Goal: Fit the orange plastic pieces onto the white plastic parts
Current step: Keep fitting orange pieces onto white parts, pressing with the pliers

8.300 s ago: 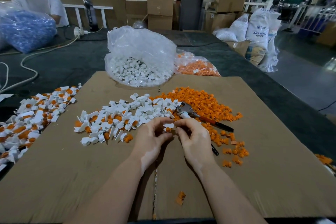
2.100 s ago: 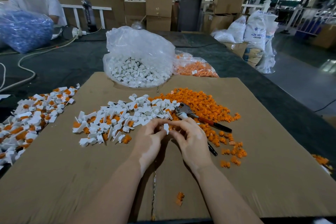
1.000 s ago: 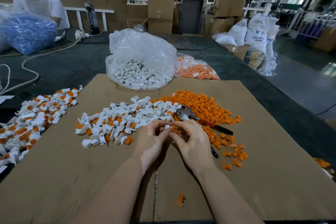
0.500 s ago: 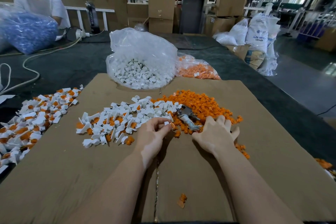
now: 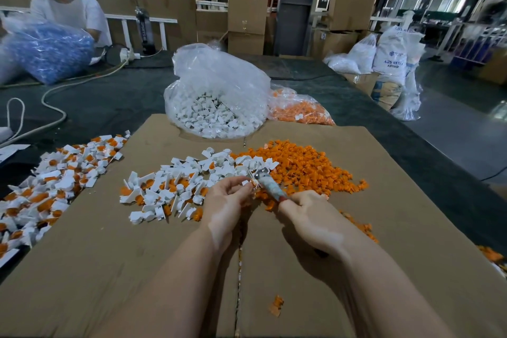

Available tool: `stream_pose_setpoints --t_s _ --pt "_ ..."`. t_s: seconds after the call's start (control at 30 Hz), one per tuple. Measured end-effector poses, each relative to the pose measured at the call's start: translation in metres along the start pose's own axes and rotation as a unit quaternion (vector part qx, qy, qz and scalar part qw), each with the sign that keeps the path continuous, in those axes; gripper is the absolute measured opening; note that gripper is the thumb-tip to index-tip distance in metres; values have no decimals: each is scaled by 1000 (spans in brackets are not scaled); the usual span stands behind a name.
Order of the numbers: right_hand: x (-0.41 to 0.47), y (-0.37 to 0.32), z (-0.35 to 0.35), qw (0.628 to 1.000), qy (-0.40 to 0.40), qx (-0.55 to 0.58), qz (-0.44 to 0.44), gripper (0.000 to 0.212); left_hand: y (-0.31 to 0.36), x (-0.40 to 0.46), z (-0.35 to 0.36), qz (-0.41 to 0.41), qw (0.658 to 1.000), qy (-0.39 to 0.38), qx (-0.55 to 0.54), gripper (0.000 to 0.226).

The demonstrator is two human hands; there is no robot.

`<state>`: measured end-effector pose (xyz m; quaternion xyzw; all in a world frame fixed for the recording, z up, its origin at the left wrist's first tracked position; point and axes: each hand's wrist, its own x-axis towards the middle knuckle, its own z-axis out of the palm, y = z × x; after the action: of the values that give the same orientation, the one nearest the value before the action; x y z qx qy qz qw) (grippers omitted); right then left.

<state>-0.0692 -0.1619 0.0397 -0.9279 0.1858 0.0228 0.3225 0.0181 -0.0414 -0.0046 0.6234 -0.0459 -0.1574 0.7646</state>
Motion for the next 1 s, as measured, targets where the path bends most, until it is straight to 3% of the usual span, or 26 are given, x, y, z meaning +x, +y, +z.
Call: stream_pose_setpoints --t_s 0.2,0.67,1.0 --pt "-10 -6 -4 994 -72 83 3 26 3 -4 -1 -7 1000 7 -13 11" --pt "-13 -3 -8 987 -123 99 7 23 -2 0 -1 -3 997 21 71 8" --pt "-10 -2 8 999 -22 -28 -31 30 0 0 -3 -14 999 13 51 10"
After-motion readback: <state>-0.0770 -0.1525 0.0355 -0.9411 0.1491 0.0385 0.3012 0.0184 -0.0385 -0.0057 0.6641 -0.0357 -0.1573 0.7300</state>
